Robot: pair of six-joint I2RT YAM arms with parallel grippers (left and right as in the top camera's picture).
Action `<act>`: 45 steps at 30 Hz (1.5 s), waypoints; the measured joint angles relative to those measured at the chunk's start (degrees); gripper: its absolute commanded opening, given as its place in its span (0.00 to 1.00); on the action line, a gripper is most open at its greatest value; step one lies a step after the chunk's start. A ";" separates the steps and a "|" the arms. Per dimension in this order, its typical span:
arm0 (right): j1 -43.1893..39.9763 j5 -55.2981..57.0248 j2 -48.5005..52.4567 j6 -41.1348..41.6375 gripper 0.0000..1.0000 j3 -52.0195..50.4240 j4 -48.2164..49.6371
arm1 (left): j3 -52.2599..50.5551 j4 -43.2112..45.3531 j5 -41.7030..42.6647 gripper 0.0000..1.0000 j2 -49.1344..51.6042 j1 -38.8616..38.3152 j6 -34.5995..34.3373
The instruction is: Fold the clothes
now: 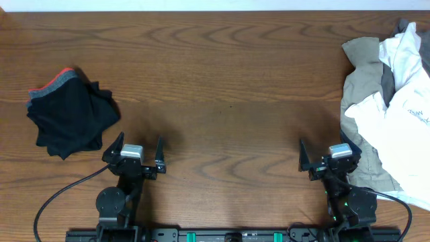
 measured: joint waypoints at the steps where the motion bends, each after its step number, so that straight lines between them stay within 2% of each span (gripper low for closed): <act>1: 0.00 0.00 0.00 0.00 0.99 0.00 0.00 | 0.00 0.00 0.00 0.98 0.00 0.00 0.02; 45: 0.00 0.00 0.02 0.00 0.99 -0.07 1.66 | 0.00 0.13 0.04 0.98 0.00 0.00 0.00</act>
